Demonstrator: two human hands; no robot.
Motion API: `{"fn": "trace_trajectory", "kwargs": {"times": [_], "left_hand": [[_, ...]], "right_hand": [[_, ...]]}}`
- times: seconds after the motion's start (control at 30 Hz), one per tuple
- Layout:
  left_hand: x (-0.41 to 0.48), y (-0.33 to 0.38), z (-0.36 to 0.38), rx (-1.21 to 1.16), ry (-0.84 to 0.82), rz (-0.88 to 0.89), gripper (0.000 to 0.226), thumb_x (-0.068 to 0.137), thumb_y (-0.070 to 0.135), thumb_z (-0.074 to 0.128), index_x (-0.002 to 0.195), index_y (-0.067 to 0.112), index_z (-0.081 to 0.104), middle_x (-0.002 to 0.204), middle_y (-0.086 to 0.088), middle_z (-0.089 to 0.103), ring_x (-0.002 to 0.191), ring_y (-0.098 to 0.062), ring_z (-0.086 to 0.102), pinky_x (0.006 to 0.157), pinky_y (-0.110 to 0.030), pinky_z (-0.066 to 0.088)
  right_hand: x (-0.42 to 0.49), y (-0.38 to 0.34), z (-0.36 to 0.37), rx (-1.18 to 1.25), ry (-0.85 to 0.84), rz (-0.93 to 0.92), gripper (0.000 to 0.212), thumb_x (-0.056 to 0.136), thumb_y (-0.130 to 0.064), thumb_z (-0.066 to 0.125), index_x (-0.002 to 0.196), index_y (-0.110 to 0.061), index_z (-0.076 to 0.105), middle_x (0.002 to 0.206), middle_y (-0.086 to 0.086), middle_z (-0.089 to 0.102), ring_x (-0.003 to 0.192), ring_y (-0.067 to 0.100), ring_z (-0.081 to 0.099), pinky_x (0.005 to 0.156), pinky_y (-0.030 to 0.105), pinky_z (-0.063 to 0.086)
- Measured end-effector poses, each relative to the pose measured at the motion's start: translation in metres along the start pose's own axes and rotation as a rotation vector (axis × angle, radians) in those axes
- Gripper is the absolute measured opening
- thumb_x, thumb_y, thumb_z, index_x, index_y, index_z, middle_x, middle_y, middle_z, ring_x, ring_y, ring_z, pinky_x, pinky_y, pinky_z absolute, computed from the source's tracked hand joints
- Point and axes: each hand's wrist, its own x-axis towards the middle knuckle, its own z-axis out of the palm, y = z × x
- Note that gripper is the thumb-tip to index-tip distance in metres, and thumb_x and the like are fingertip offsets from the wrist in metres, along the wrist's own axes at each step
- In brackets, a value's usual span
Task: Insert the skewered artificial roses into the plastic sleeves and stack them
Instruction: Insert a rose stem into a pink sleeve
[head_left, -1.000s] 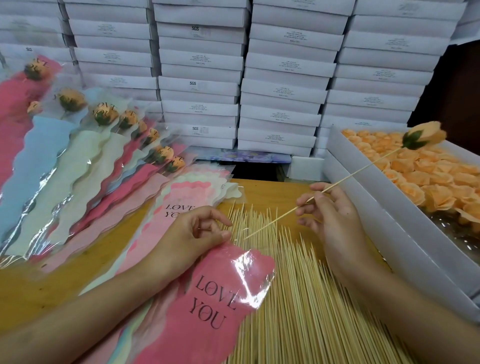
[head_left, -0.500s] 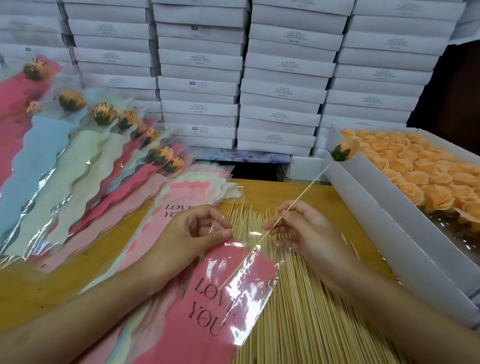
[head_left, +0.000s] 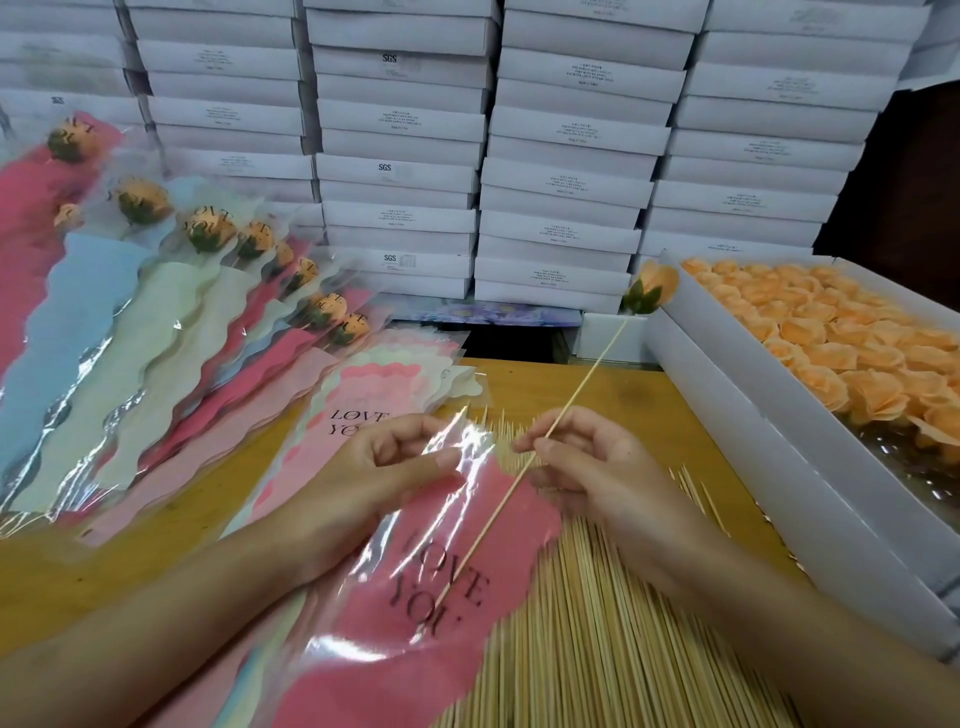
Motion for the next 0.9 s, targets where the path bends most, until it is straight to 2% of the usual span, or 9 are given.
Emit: {"fn": "trace_trajectory", "kwargs": {"times": [0.1,0.2,0.27,0.33,0.43,0.6,0.73,0.8,0.9], "left_hand": [[-0.001,0.0,-0.001,-0.007,-0.116,-0.109,0.053,0.072,0.034,0.081,0.111,0.001,0.067,0.103,-0.027,0.066,0.088,-0.027,0.065,0.084,-0.031,0.053],[-0.005,0.007,0.003,0.056,-0.255,-0.167,0.027,0.076,0.026,0.08,0.094,0.008,0.072,0.089,-0.018,0.07,0.069,-0.02,0.067,0.065,-0.029,0.054],[-0.006,0.009,0.004,0.093,-0.315,-0.165,0.004,0.083,0.016,0.076,0.087,0.017,0.075,0.079,-0.004,0.072,0.064,-0.011,0.067,0.061,-0.023,0.051],[-0.006,0.012,0.006,0.106,-0.341,-0.154,0.019,0.087,0.005,0.071,0.08,0.022,0.074,0.069,0.004,0.071,0.059,-0.005,0.065,0.057,-0.017,0.05],[-0.005,0.011,0.004,0.106,-0.328,-0.147,0.014,0.084,0.008,0.074,0.077,0.02,0.074,0.067,0.003,0.068,0.057,-0.009,0.064,0.055,-0.017,0.05],[-0.006,0.014,0.006,0.078,-0.384,-0.162,0.028,0.089,0.001,0.066,0.077,0.024,0.075,0.067,0.008,0.07,0.06,-0.002,0.066,0.059,-0.013,0.05],[-0.006,0.016,0.007,0.035,-0.406,-0.175,0.038,0.09,-0.007,0.06,0.08,0.027,0.076,0.07,0.011,0.072,0.065,0.001,0.068,0.064,-0.011,0.051],[-0.007,0.015,0.007,0.029,-0.405,-0.161,0.034,0.089,-0.006,0.062,0.077,0.024,0.074,0.067,0.008,0.071,0.063,-0.001,0.068,0.063,-0.013,0.052],[-0.006,0.012,0.004,0.018,-0.387,-0.156,0.012,0.083,0.005,0.074,0.083,0.018,0.072,0.072,-0.001,0.072,0.064,-0.01,0.069,0.064,-0.019,0.054]], "right_hand": [[0.004,0.0,-0.005,0.074,0.09,-0.026,0.011,0.094,-0.009,0.06,0.103,-0.016,0.061,0.099,0.0,0.075,0.077,0.012,0.071,0.063,0.024,0.056],[0.006,0.0,-0.01,0.073,0.129,-0.049,0.017,0.09,-0.014,0.064,0.106,-0.019,0.06,0.103,0.002,0.075,0.081,0.014,0.07,0.072,0.033,0.053],[0.005,-0.001,-0.012,0.038,0.113,-0.064,0.02,0.088,-0.017,0.067,0.107,-0.02,0.061,0.106,0.003,0.074,0.082,0.014,0.069,0.073,0.032,0.051],[0.004,-0.001,-0.012,-0.009,0.093,-0.079,0.021,0.088,-0.018,0.067,0.108,-0.021,0.063,0.107,0.002,0.073,0.081,0.012,0.071,0.067,0.026,0.054],[0.005,-0.004,-0.012,-0.107,0.126,-0.129,0.025,0.093,-0.021,0.062,0.117,-0.029,0.063,0.109,-0.005,0.072,0.087,0.01,0.072,0.075,0.032,0.056],[0.013,-0.01,-0.02,-0.054,0.306,-0.188,0.042,0.103,-0.014,0.042,0.134,-0.042,0.041,0.12,-0.017,0.063,0.096,0.006,0.069,0.073,0.024,0.055],[0.017,-0.015,-0.029,0.004,0.431,-0.205,0.062,0.101,-0.011,0.044,0.153,-0.035,0.018,0.137,-0.015,0.047,0.111,0.007,0.063,0.09,0.032,0.052],[0.017,-0.016,-0.032,0.002,0.462,-0.203,0.063,0.1,-0.014,0.048,0.153,-0.035,0.02,0.144,-0.014,0.041,0.121,0.013,0.056,0.102,0.041,0.048],[0.017,-0.017,-0.033,-0.022,0.486,-0.196,0.058,0.101,-0.019,0.049,0.152,-0.033,0.026,0.148,-0.014,0.038,0.116,0.012,0.056,0.109,0.046,0.042]]}}
